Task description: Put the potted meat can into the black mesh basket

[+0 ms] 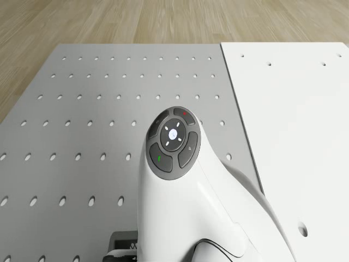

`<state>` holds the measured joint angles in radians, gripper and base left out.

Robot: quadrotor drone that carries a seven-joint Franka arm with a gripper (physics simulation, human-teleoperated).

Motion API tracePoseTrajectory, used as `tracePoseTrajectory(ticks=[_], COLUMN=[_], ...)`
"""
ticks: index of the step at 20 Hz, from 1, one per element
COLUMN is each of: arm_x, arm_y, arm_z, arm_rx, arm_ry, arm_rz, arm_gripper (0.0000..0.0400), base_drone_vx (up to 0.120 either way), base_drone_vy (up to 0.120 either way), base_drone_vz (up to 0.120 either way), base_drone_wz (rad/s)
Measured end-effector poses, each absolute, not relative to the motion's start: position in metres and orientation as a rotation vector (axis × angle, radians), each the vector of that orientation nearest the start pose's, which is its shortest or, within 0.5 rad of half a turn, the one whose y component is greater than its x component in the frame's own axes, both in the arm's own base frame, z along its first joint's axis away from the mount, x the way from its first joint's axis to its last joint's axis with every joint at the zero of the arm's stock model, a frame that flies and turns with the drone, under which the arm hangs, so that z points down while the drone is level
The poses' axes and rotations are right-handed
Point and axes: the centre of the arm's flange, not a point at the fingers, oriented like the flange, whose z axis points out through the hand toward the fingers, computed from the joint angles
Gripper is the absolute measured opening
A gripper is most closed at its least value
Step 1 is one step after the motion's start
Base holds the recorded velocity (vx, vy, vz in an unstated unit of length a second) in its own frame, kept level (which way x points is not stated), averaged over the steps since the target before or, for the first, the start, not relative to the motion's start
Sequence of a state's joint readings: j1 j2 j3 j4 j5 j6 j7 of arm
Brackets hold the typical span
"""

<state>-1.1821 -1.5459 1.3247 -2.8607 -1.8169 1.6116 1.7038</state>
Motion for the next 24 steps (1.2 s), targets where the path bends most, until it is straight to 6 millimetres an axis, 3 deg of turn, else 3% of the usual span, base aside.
tracePoseTrajectory(ticks=[6, 24], arm_x=[0.307, 0.307], arm_y=[0.000, 0.001], arm_z=[0.519, 0.595], arm_rx=[-0.003, -0.003], arm_ry=[0.002, 0.001], arm_rz=[0.795, 0.799], arm_gripper=[0.0281, 0.0281], base_drone_vx=[0.013, 0.000], base_drone_vy=[0.000, 0.000], base_drone_vz=[0.000, 0.000], base_drone_wz=[0.000, 0.000])
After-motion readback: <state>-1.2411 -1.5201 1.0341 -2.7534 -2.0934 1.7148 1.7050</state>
